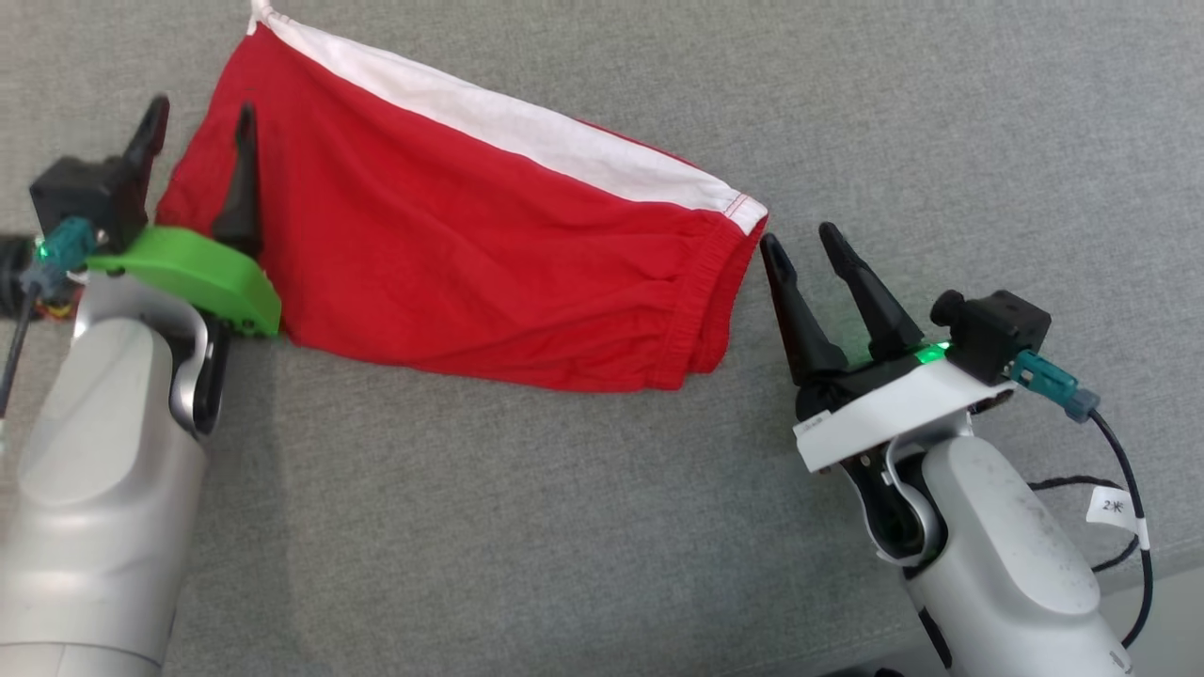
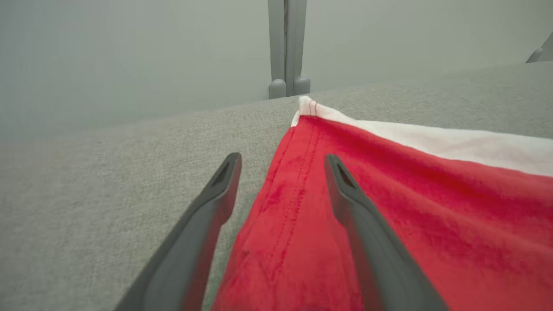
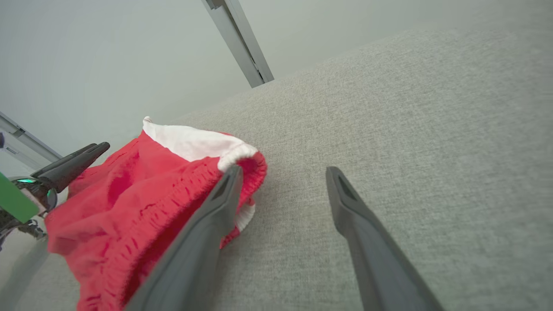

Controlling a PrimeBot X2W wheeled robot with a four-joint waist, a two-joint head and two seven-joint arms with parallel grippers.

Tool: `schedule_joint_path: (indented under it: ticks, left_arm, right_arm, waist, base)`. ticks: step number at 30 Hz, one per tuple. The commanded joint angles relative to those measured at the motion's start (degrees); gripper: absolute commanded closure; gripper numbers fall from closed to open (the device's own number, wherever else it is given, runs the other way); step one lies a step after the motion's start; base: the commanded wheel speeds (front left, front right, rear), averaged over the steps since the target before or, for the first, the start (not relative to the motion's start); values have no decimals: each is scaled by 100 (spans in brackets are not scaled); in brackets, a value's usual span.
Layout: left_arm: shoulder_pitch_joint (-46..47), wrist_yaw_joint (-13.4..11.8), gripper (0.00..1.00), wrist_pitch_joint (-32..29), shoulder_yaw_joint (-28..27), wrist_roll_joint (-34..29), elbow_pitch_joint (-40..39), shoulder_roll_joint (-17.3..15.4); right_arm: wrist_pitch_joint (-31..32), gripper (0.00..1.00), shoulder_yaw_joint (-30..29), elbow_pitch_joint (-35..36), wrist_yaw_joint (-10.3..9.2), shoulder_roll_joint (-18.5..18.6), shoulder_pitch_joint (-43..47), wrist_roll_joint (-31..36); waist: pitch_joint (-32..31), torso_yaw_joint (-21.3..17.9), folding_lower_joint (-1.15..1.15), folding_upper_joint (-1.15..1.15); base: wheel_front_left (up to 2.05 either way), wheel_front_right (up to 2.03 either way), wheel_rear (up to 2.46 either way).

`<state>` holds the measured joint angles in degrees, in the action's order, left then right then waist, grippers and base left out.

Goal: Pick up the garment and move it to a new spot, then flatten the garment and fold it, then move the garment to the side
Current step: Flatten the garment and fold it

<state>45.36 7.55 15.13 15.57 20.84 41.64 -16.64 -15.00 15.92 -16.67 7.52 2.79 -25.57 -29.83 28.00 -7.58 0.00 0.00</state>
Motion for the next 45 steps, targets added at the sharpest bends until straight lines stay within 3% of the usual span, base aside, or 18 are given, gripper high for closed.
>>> schedule_joint_path:
  ticks: [1, 11, 12, 13, 14, 23, 34, 41, 42, 43, 44, 45]
  left_arm:
    - [-119, -16, 0, 2, 16, 88, 134, -36]
    - [-81, -16, 0, -295, 858, 948, 1302, -31]
    - [-81, -16, 49, -345, 947, 1014, 1379, -29]
    - [-67, -16, 85, -328, 1048, 1046, 1444, -47]
    - [-55, -16, 100, -285, 1101, 1086, 1484, -59]
    - [-286, -17, 100, -21, 1280, 1359, 1759, -29]
    - [-1800, -354, 100, 0, 250, 1118, 597, 248]
    - [-2659, -411, 100, 1, -194, 803, 140, 568]
    - [-2735, -419, 83, 2, -280, 759, 51, 603]
    - [-2790, -423, 45, 2, -350, 698, -23, 634]
    - [-2868, -419, 0, 2, -422, 617, -106, 690]
    - [-2929, -426, 0, 2, -502, 519, -204, 733]
  right_arm:
    - [-26, 0, -71, -20, -6, 21, 94, 62]
    - [-26, 0, -309, -114, -6, 21, 261, 323]
    - [-26, 0, -314, -122, -6, 20, 266, 348]
    - [-26, 0, -326, -131, -6, 22, 274, 386]
    - [-26, 0, -341, -141, -7, 21, 281, 408]
    - [-26, 0, -519, -298, -6, 21, 479, 685]
    - [-26, 0, -757, -452, -6, 21, 926, 1103]
    - [-26, 0, -808, -549, -7, 22, 1086, 1306]
    - [-26, 0, -811, -558, -7, 22, 1107, 1325]
    - [-26, 0, -797, -562, -7, 22, 1113, 1334]
    - [-26, 0, -763, -563, -6, 20, 1111, 1357]
    - [-26, 0, -720, -555, -6, 20, 1095, 1401]
  waist:
    - [-109, 42, 0, 0]
    - [-307, 65, 0, 0]
    - [-325, 65, 0, 0]
    - [-347, 66, 0, 0]
    - [-368, 69, 0, 0]
    - [-822, 195, 0, 0]
    - [-1481, 641, 0, 0]
    - [-1678, 884, 0, 0]
    - [-1702, 917, 0, 0]
    - [-1718, 939, 0, 0]
    - [-1733, 968, 0, 0]
    - [-1741, 990, 0, 0]
  base:
    - [0, 0, 0]
    - [0, 0, 0]
    - [0, 0, 0]
    - [0, 0, 0]
    - [0, 0, 0]
    - [0, 0, 0]
    - [0, 0, 0]
    - [0, 0, 0]
    - [0, 0, 0]
    - [0, 0, 0]
    - [0, 0, 0]
    - [0, 0, 0]
